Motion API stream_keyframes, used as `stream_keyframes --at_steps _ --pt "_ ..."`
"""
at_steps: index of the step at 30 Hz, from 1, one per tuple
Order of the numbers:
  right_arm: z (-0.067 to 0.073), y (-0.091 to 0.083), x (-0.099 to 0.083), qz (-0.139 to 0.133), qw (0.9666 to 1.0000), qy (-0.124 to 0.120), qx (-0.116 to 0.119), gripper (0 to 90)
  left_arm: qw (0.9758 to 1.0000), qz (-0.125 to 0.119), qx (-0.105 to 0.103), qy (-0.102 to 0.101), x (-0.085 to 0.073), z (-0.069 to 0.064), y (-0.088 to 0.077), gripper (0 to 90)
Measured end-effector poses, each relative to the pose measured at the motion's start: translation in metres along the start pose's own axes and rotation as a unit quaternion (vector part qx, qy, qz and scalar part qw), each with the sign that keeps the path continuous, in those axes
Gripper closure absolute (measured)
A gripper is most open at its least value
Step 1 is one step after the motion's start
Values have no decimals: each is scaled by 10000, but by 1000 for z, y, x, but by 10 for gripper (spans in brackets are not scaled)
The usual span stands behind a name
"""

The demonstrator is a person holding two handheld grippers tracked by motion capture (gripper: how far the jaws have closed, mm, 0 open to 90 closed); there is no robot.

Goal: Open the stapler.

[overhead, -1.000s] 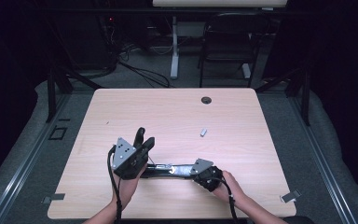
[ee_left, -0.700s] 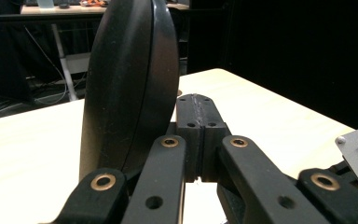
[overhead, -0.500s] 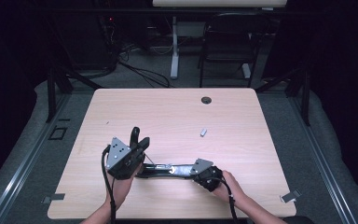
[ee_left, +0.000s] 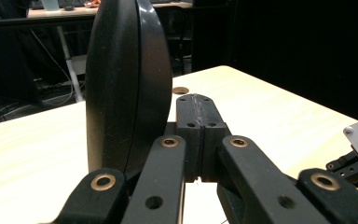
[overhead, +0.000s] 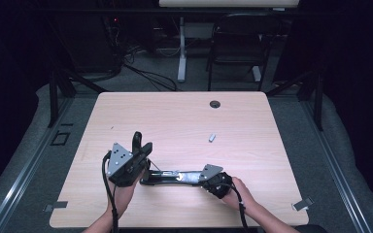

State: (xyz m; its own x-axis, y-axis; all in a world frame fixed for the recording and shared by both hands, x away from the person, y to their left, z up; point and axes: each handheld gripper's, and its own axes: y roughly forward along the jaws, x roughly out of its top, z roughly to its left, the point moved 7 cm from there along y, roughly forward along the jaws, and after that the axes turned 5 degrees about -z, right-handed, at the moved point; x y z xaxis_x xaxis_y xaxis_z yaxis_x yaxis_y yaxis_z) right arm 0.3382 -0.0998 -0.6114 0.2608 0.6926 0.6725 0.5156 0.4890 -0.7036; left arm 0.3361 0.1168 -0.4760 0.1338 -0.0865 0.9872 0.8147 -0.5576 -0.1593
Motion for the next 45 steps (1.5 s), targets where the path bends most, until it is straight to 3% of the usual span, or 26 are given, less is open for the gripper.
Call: stream_keyframes --at_steps 8,40,43,45 --pt "0 0 0 9 10000 -18 8 900 10000 -37 1 34 0 4 -5 899" --pt "1 0 1 16 10000 -23 15 900 9995 -34 321 -45 -1 22 -16 900" --pt "0 0 0 62 10000 -64 7 900 9993 -41 367 -71 -1 24 -17 900" --pt "0 0 1 45 10000 -61 2 900 9984 -71 535 -174 -1 31 -20 900"
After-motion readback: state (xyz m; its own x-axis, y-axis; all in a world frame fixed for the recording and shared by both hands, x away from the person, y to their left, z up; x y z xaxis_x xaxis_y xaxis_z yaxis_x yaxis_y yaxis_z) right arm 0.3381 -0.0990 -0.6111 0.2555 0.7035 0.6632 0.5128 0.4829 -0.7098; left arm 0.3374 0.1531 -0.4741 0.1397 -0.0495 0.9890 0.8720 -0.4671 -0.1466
